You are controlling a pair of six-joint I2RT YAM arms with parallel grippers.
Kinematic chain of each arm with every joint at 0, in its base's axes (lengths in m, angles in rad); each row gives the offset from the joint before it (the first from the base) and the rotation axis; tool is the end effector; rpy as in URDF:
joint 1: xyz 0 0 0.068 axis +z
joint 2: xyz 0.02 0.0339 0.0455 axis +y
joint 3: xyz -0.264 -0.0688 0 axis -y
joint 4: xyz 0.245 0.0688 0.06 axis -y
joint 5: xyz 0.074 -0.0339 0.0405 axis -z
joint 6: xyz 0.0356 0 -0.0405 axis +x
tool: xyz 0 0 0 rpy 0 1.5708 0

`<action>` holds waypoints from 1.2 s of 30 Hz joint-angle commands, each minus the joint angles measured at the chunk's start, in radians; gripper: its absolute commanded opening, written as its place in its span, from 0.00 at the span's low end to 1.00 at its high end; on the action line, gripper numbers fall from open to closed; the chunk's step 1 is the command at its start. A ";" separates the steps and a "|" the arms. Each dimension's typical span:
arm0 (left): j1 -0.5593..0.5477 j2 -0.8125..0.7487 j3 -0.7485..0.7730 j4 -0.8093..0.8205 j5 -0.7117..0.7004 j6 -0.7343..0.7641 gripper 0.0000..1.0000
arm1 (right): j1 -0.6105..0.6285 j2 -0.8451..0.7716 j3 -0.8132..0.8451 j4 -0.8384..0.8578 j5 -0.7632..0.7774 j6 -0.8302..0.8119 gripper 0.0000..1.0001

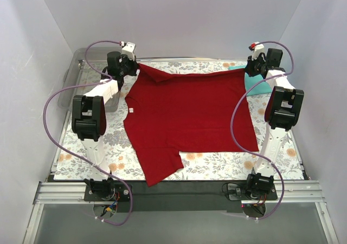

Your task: Fold and stack the t-shirts

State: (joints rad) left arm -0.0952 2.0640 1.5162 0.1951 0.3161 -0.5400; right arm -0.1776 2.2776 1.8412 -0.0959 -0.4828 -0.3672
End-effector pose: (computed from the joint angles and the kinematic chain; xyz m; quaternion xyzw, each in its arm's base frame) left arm 0.4833 -0.0573 0.2324 -0.0908 0.8099 -0.2991 0.4964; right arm 0.5244 -0.0773 0.2115 -0.1979 0.8280 0.0703 0.5199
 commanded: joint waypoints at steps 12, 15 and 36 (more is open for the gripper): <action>0.031 -0.340 -0.302 -0.032 0.368 0.256 0.00 | -0.023 -0.309 -0.258 -0.079 -0.428 -0.429 0.01; 0.032 -0.425 -0.341 -0.066 0.434 0.342 0.00 | -0.020 -0.403 -0.277 -0.256 -0.474 -0.648 0.01; 0.150 0.085 0.438 -0.663 0.655 -0.225 0.00 | -0.025 -0.205 0.010 -0.354 -0.292 -0.188 0.01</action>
State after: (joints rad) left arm 0.0494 2.2917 1.9591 -0.4831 0.8726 -0.7773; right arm -0.2020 2.1605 1.8523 -0.4458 -0.6952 -0.4911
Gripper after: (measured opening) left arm 0.019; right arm 0.018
